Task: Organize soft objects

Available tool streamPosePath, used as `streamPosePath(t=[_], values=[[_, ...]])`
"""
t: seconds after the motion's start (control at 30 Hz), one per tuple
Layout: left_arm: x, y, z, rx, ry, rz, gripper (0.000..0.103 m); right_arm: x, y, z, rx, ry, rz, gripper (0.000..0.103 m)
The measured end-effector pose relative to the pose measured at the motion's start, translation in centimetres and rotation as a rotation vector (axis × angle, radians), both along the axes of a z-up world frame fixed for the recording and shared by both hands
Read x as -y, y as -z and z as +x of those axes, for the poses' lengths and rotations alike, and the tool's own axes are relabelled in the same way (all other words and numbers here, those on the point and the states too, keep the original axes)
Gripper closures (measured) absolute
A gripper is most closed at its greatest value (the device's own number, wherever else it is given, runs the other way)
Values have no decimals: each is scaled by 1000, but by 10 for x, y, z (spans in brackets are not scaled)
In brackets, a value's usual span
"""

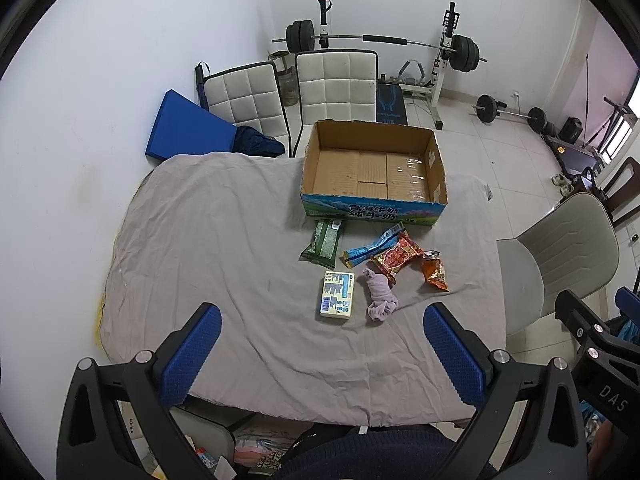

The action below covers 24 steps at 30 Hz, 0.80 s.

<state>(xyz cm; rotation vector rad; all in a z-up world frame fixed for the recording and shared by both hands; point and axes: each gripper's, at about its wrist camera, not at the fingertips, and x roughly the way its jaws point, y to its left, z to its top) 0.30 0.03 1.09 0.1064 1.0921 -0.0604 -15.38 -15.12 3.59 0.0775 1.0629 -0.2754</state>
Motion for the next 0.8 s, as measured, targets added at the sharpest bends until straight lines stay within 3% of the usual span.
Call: streamPosePath(t=[0.8], values=[[-3, -6, -4, 11, 0, -1, 0, 0, -2, 2, 6, 1, 0, 0]])
